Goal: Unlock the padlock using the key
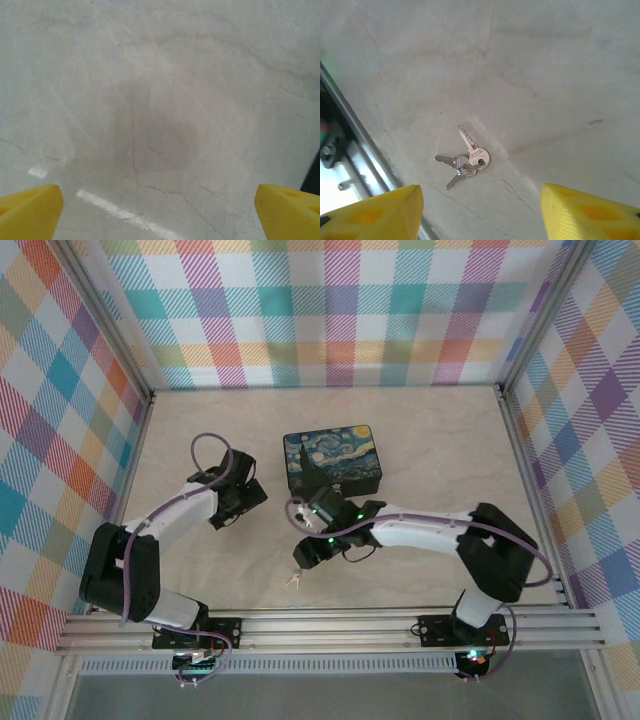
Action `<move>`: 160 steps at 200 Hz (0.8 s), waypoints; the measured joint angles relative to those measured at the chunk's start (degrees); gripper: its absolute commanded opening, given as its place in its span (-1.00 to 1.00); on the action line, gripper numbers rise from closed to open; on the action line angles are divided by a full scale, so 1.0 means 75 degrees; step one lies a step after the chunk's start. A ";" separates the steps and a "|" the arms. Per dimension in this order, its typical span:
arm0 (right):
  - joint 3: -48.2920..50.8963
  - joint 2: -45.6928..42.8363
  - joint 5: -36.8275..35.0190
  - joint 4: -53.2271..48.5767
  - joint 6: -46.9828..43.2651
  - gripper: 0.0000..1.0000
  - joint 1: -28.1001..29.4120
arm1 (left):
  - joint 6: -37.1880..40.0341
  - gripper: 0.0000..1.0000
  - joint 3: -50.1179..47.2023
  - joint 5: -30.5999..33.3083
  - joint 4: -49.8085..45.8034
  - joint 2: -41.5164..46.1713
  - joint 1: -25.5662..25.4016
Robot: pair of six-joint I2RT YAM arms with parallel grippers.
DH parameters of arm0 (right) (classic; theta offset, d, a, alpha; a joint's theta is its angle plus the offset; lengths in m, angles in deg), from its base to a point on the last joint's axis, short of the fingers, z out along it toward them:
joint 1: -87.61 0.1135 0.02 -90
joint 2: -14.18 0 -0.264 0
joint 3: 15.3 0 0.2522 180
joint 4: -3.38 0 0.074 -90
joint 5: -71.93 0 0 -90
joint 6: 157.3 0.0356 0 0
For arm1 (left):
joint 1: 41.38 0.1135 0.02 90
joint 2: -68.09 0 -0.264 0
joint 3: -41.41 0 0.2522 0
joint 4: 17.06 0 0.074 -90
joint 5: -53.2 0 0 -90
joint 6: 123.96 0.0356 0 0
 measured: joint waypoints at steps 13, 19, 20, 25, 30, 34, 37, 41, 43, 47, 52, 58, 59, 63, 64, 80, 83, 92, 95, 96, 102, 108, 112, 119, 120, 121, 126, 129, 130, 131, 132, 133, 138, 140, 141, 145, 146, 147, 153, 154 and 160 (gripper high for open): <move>-0.0207 0.0475 -0.0149 -0.0047 0.0108 0.26 0.0224 | -0.0058 0.96 -0.0055 -0.0012 -0.0020 0.0181 0.0038; -0.0294 0.0659 -0.0210 -0.0073 0.0137 0.26 0.0297 | -0.0087 0.96 -0.0064 -0.0012 -0.0020 0.0236 0.0047; -0.0303 0.0682 -0.0216 -0.0073 0.0143 0.26 0.0306 | -0.0087 0.96 -0.0064 -0.0012 -0.0020 0.0239 0.0047; -0.0373 0.0819 -0.0265 -0.0099 0.0169 0.26 0.0361 | -0.0105 0.96 -0.0064 -0.0015 -0.0020 0.0268 0.0061; -0.0437 0.0947 -0.0300 -0.0122 0.0195 0.26 0.0402 | -0.0111 0.96 -0.0064 -0.0020 -0.0017 0.0291 0.0082; -0.0487 0.1046 -0.0338 -0.0137 0.0221 0.25 0.0431 | -0.0111 0.96 -0.0064 -0.0015 -0.0020 0.0309 0.0090; -0.0522 0.1110 -0.0379 -0.0152 0.0242 0.25 0.0449 | -0.0114 0.96 -0.0064 -0.0017 -0.0020 0.0315 0.0096; -0.0568 0.1157 -0.0431 -0.0184 0.0259 0.24 0.0472 | -0.0111 0.97 -0.0064 -0.0015 -0.0020 0.0329 0.0111; -0.0597 0.1177 -0.0440 -0.0216 0.0291 0.24 0.0478 | -0.0114 0.97 -0.0064 -0.0017 -0.0020 0.0335 0.0111; -0.0653 0.1183 -0.0446 -0.0283 0.0309 0.22 0.0495 | -0.0111 0.96 -0.0064 -0.0015 -0.0023 0.0341 0.0119; -0.0705 0.1192 -0.0472 -0.0315 0.0344 0.21 0.0522 | -0.0111 0.97 -0.0064 -0.0015 -0.0020 0.0353 0.0125; -0.0787 0.1239 -0.0542 -0.0326 0.0367 0.20 0.0536 | -0.0111 0.97 -0.0064 -0.0017 -0.0020 0.0361 0.0134; -0.0804 0.1253 -0.0551 -0.0329 0.0373 0.20 0.0536 | -0.0111 0.97 -0.0064 -0.0015 -0.0023 0.0361 0.0137; -0.0848 0.1297 -0.0577 -0.0329 0.0385 0.19 0.0548 | -0.0111 0.97 -0.0064 -0.0015 -0.0023 0.0361 0.0140; -0.0857 0.1306 -0.0586 -0.0335 0.0388 0.19 0.0551 | -0.0111 0.97 -0.0064 -0.0015 -0.0023 0.0361 0.0140; -0.1026 0.1437 -0.0796 -0.0493 0.0487 0.19 0.0627 | -0.0108 0.97 -0.0064 -0.0015 -0.0026 0.0376 0.0152; -0.1043 0.1440 -0.0810 -0.0513 0.0516 0.18 0.0641 | -0.0108 0.97 -0.0064 -0.0017 -0.0026 0.0385 0.0152; -0.1055 0.1440 -0.0889 -0.0530 0.0562 0.18 0.0688 | -0.0108 0.97 -0.0064 -0.0015 -0.0026 0.0396 0.0160; -0.1055 0.1443 -0.0927 -0.0533 0.0580 0.18 0.0711 | -0.0105 0.97 -0.0064 -0.0015 -0.0026 0.0402 0.0163; -0.1055 0.1443 -0.0935 -0.0533 0.0586 0.18 0.0714 | -0.0108 0.97 -0.0064 -0.0015 -0.0026 0.0402 0.0169; -0.1055 0.1443 -0.0988 -0.0533 0.0609 0.17 0.0737 | -0.0105 0.97 -0.0064 -0.0017 -0.0026 0.0405 0.0181; -0.1058 0.1443 -0.1043 -0.0539 0.0641 0.15 0.0766 | -0.0105 0.97 -0.0064 -0.0015 -0.0026 0.0405 0.0198; -0.1061 0.1443 -0.1081 -0.0548 0.0659 0.13 0.0781 | -0.0105 0.97 -0.0064 -0.0015 -0.0026 0.0405 0.0207; -0.1078 0.1443 -0.1166 -0.0580 0.0702 0.10 0.0813 | -0.0102 0.97 -0.0064 -0.0015 -0.0029 0.0405 0.0224; -0.1084 0.1443 -0.1177 -0.0586 0.0699 0.10 0.0819 | -0.0105 0.97 -0.0064 -0.0017 -0.0032 0.0405 0.0227; -0.1090 0.1443 -0.1192 -0.0597 0.0708 0.09 0.0825 | -0.0102 0.97 -0.0064 -0.0017 -0.0032 0.0405 0.0230; -0.1113 0.1445 -0.1233 -0.0638 0.0731 0.08 0.0854 | -0.0102 0.97 -0.0058 -0.0015 -0.0032 0.0405 0.0239; -0.1131 0.1448 -0.1265 -0.0667 0.0737 0.07 0.0874 | -0.0102 0.97 -0.0058 -0.0015 -0.0035 0.0405 0.0242; -0.1134 0.1451 -0.1271 -0.0673 0.0740 0.07 0.0880 | -0.0102 0.97 -0.0058 -0.0015 -0.0032 0.0405 0.0245; -0.1139 0.1454 -0.1271 -0.0688 0.0746 0.07 0.0889 | -0.0102 0.97 -0.0055 -0.0015 -0.0032 0.0405 0.0245; -0.1142 0.1454 -0.1274 -0.0699 0.0752 0.06 0.0898 | -0.0102 0.97 -0.0055 -0.0015 -0.0032 0.0405 0.0248; -0.1145 0.1454 -0.1279 -0.0705 0.0758 0.06 0.0903 | -0.0102 0.97 -0.0055 -0.0015 -0.0032 0.0405 0.0248; -0.1157 0.1460 -0.1338 -0.0758 0.0766 0.05 0.0959 | -0.0102 0.97 -0.0050 -0.0020 -0.0041 0.0402 0.0259; -0.1163 0.1460 -0.1367 -0.0781 0.0764 0.04 0.0985 | -0.0102 0.97 -0.0044 -0.0020 -0.0047 0.0402 0.0262; -0.1166 0.1460 -0.1384 -0.0790 0.0761 0.04 0.0994 | -0.0102 0.97 -0.0044 -0.0020 -0.0047 0.0402 0.0268; -0.1186 0.1460 -0.1411 -0.0848 0.0772 0.01 0.1037 | -0.0099 0.97 -0.0035 -0.0041 -0.0047 0.0402 0.0280; -0.1195 0.1460 -0.1419 -0.0874 0.0769 0.01 0.1055 | -0.0099 0.97 -0.0032 -0.0041 -0.0047 0.0402 0.0283; -0.1201 0.1460 -0.1425 -0.0886 0.0769 0.00 0.1064 | -0.0102 0.97 -0.0026 -0.0044 -0.0047 0.0402 0.0286; -0.1236 0.1463 -0.1460 -0.1003 0.0793 -0.03 0.1134 | -0.0099 0.97 -0.0015 -0.0050 -0.0047 0.0402 0.0300; -0.1244 0.1469 -0.1472 -0.1040 0.0787 -0.03 0.1151 | -0.0096 0.97 -0.0012 -0.0050 -0.0047 0.0402 0.0306; -0.1282 0.1475 -0.1515 -0.1160 0.0816 -0.05 0.1215 | -0.0096 0.97 0.0006 -0.0064 -0.0047 0.0402 0.0329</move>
